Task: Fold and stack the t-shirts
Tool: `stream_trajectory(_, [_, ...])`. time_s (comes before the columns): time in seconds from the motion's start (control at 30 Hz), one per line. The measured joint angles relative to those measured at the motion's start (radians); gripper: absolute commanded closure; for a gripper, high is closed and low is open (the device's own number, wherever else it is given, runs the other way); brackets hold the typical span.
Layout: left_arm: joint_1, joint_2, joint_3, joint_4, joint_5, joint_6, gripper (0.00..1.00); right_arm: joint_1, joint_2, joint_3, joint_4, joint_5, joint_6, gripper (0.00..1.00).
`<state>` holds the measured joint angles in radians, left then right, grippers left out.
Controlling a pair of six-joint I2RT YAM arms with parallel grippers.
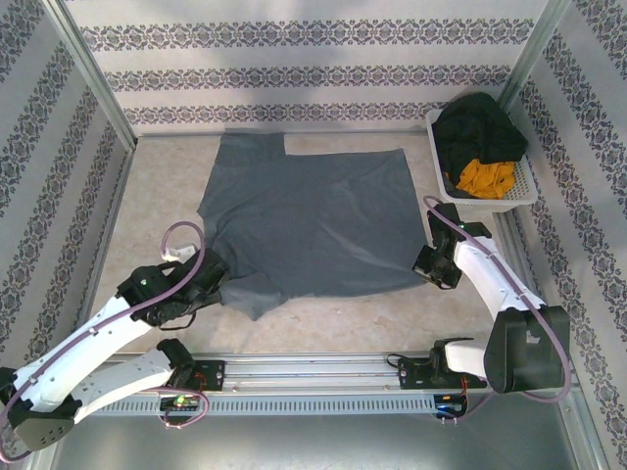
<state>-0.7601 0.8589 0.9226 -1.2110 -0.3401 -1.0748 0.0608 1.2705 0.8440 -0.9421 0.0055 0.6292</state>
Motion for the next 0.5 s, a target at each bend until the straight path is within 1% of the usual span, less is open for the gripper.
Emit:
stream_trajectory(0.17, [0.001, 0.078, 0.115, 0.059, -0.09, 0.042, 1.0, 0.0, 0.02, 0.064, -0.006, -0.003, 0.019, 1.0])
stream_trajectory(0.23, [0.001, 0.105, 0.154, 0.095, -0.109, 0.068, 1.0, 0.0, 0.03, 0.081, -0.01, 0.005, 0.025, 1.0])
stream_trajectory(0.5, [0.001, 0.122, 0.235, 0.119, -0.142, 0.173, 1.0, -0.02, 0.079, 0.127, -0.018, 0.032, 0.026, 1.0])
